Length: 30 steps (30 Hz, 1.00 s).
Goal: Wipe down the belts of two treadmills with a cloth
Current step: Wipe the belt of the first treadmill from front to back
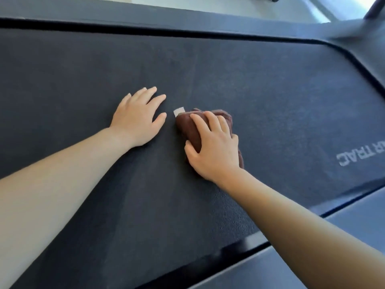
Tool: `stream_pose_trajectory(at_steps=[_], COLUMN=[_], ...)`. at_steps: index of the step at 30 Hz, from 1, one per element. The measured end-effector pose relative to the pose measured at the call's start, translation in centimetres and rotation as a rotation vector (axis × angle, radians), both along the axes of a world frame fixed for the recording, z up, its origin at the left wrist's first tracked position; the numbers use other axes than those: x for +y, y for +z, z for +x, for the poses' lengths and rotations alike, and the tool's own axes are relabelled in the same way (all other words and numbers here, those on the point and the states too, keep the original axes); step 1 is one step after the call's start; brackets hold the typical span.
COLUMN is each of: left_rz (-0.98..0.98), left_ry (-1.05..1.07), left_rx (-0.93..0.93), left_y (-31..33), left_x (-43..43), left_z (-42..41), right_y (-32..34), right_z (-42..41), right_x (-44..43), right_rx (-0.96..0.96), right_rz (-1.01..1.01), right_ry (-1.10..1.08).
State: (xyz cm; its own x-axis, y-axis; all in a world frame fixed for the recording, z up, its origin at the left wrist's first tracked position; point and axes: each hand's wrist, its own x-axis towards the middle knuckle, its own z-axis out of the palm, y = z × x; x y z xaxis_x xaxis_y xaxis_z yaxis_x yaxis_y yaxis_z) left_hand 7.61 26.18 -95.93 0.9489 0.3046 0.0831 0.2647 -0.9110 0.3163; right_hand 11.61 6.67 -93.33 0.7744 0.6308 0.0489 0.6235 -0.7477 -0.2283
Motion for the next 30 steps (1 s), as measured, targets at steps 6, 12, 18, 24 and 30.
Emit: stream_pose_trajectory(at_steps=[6, 12, 18, 24, 30], left_rz=[0.034, 0.012, 0.047, 0.057, 0.052], left_ry=[-0.013, 0.118, 0.204, 0.21, 0.201], left_rx=[0.039, 0.057, 0.062, 0.057, 0.05], left_y=[0.4, 0.2, -0.1, -0.2, -0.1], left_x=[2.2, 5.1, 6.0, 5.8, 5.9], left_z=[-2.4, -0.7, 0.7, 0.6, 0.5], right_y=[-0.1, -0.2, -0.5, -0.6, -0.2], right_z=[1.1, 8.0, 15.4, 19.8, 19.6], right_x=[1.9, 6.9, 13.3, 18.7, 19.1], right_rx=[0.012, 0.013, 0.004, 0.011, -0.007], right_rz=[0.039, 0.072, 0.086, 0.096, 0.034], right_ry=[0.043, 0.36, 0.457, 0.446, 0.405])
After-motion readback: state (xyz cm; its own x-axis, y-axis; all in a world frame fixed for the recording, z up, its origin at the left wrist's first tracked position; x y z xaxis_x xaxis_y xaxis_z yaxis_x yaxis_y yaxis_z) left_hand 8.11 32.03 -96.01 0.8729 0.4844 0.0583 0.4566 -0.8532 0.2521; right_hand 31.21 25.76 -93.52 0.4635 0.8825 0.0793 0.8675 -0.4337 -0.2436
